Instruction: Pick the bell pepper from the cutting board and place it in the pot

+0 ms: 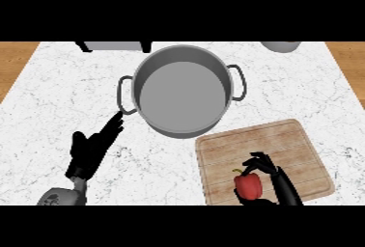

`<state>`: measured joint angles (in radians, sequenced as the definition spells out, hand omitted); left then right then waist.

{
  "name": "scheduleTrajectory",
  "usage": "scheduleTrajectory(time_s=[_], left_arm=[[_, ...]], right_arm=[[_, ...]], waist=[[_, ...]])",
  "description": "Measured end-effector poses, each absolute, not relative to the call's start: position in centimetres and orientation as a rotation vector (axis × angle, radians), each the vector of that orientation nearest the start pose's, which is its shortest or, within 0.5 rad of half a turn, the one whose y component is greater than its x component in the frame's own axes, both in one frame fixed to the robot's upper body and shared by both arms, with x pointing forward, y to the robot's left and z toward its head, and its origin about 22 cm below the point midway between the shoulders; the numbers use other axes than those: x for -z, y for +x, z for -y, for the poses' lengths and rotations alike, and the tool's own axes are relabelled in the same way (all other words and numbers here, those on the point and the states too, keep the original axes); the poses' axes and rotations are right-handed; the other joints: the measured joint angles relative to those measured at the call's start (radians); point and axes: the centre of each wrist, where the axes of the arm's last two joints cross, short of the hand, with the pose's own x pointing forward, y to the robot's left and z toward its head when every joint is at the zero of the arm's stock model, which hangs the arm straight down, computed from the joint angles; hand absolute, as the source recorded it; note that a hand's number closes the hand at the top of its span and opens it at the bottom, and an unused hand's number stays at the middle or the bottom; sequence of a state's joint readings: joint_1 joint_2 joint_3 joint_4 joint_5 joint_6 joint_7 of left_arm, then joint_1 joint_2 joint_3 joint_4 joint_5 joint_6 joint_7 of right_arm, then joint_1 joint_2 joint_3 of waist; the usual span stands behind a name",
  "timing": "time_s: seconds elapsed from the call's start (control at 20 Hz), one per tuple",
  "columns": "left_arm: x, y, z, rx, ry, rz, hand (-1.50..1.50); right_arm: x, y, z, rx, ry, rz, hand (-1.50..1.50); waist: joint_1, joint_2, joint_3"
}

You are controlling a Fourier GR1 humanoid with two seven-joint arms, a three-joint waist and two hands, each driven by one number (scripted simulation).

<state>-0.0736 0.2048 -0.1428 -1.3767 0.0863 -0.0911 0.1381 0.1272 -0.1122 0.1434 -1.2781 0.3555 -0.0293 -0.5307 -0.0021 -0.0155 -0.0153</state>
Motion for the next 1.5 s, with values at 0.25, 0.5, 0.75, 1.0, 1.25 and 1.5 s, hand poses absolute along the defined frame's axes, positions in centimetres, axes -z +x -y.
scheduleTrajectory(time_s=[0.25,0.5,0.75,1.0,1.25,1.5], left_arm=[[2.3,26.2,-24.6,0.279,-0.061,1.281,0.0],[2.0,26.8,-23.2,0.317,-0.094,1.293,0.0],[1.3,27.4,-22.4,0.345,-0.108,1.302,0.0],[1.4,27.2,-22.5,0.34,-0.108,1.299,0.0],[1.4,27.1,-22.8,0.326,-0.097,1.293,0.0],[2.0,26.6,-23.2,0.317,-0.091,1.285,0.0]], right_arm=[[8.8,20.8,24.6,-0.552,-0.146,1.743,1.5],[5.3,27.1,29.6,-0.627,0.049,1.739,1.5],[1.3,32.4,34.1,-0.662,0.167,1.747,1.5],[-1.4,35.7,36.5,-0.721,0.09,1.759,1.5],[-3.9,38.2,36.5,-0.8,0.006,1.833,1.5],[-7.1,40.9,34.9,-0.884,-0.05,1.912,1.5]], waist=[[0.003,0.005,0.001],[0.056,0.03,0.015],[0.082,0.04,0.02],[0.079,0.039,0.02],[0.064,0.035,0.019],[0.049,0.029,0.018]])
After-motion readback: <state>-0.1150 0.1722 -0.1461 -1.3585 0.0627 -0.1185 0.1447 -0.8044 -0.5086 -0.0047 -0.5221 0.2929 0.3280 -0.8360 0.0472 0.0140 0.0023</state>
